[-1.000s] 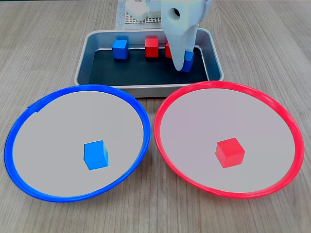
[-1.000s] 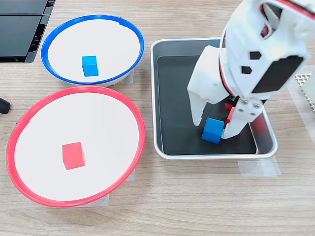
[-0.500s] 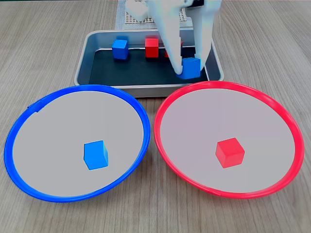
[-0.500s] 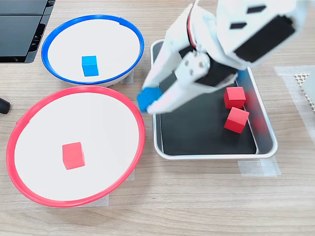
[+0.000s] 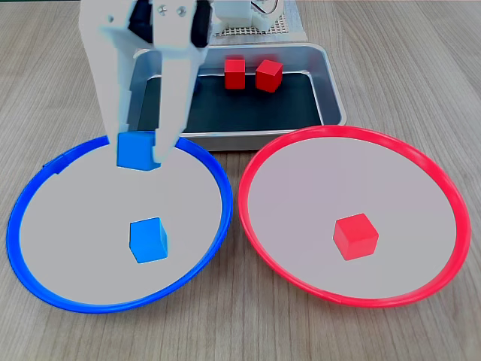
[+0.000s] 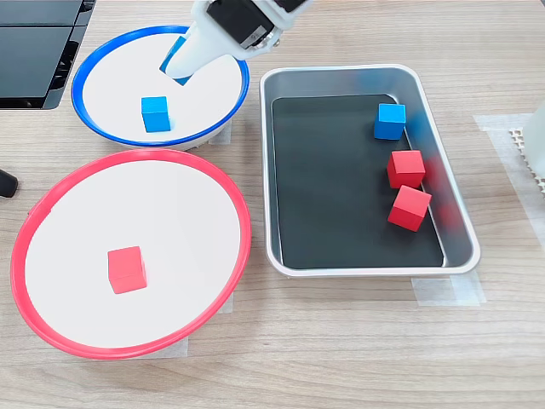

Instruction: Move six blocks tray to matching dishes

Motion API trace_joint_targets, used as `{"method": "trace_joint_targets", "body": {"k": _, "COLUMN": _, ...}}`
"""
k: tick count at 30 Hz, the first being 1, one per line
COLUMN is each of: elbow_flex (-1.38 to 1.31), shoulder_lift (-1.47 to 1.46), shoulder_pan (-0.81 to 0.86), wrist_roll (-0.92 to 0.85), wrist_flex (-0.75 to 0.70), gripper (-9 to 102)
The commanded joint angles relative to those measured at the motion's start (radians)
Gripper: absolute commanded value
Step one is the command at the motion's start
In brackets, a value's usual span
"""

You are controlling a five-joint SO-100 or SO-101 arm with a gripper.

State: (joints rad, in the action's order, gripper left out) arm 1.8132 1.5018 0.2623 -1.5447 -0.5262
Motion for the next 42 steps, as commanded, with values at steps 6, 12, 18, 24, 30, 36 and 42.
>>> {"method": "trace_joint_targets", "body": {"k": 6, "elbow_flex": -0.097, "shoulder_lift": -0.028, "shoulder_pan": 0.015, "wrist_roll": -0.086, "wrist_flex": -0.077, "gripper": 23}}
{"method": "trace_joint_targets", "body": {"k": 12, "elbow_flex": -0.146, "shoulder_lift": 0.153, "shoulder_pan": 0.002, "wrist_roll": -0.143, "wrist_flex": -0.512, "gripper": 0}}
{"method": "trace_joint_targets", "body": {"k": 18, "elbow_flex": 0.080, "shoulder_lift": 0.453, "shoulder_pan": 0.132, "wrist_roll": -0.488, "wrist_flex": -0.934, "gripper": 2}}
{"method": "trace_joint_targets", "body": {"k": 24, "elbow_flex": 0.354, "shoulder_lift": 0.627, "shoulder_pan": 0.221, "wrist_roll": -0.456, "wrist_flex": -0.925, "gripper": 19}}
{"method": "trace_joint_targets", "body": {"k": 30, "elbow_flex": 0.492, "shoulder_lift": 0.666, "shoulder_pan": 0.215, "wrist_roll": -0.327, "wrist_flex": -0.815, "gripper": 19}}
{"method": "trace_joint_targets", "body": {"k": 36, "elbow_flex": 0.565, "shoulder_lift": 0.611, "shoulder_pan": 0.206, "wrist_roll": -0.307, "wrist_flex": -0.626, "gripper": 17}}
{"method": "trace_joint_targets", "body": {"k": 42, "elbow_flex": 0.617, "shoulder_lift": 0.549, "shoulder_pan": 0.204, "wrist_roll": -0.382, "wrist_flex": -0.472, "gripper": 17}}
